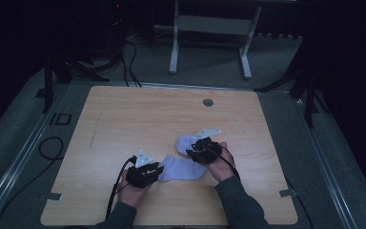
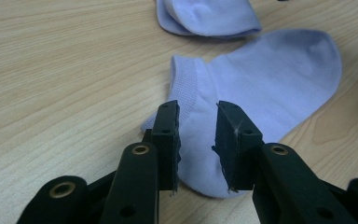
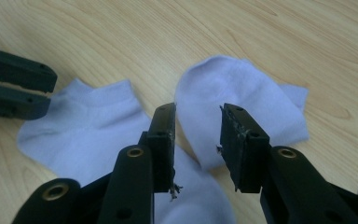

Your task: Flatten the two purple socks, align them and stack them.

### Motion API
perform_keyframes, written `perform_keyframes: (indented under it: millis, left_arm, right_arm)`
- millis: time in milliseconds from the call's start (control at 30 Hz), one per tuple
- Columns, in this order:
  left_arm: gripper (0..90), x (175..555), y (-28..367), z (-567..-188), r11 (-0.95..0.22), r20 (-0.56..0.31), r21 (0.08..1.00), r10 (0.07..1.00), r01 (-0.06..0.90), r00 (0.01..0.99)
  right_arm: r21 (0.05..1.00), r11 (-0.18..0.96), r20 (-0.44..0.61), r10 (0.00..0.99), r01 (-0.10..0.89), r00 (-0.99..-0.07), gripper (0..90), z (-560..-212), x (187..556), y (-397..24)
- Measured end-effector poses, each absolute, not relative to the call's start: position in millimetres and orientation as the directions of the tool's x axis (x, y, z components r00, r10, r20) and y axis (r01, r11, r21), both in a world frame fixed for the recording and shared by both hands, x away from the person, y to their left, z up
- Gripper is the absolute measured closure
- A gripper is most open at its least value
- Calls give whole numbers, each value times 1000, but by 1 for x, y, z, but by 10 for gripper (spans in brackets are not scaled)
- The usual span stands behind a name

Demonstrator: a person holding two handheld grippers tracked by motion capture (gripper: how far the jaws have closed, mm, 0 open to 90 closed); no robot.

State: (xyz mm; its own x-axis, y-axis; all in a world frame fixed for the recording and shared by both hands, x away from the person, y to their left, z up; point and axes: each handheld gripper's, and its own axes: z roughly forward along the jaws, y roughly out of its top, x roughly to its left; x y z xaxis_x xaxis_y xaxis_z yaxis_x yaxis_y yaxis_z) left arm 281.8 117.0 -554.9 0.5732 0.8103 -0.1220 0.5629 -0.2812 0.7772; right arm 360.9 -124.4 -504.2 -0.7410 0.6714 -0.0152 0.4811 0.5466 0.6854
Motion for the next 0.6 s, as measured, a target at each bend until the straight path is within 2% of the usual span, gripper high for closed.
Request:
perform_keyframes:
  millis: [367, 600]
  left_arm:
    - [695, 281, 119, -554, -266, -121, 784, 820, 560, 559]
    - [695, 282, 119, -554, -261, -122, 785, 823, 561, 554]
  right_arm:
    - [640, 604, -61, 656, 475, -752, 623, -499, 382, -99]
    - [608, 582, -5, 683, 540, -730, 551, -509, 402, -83]
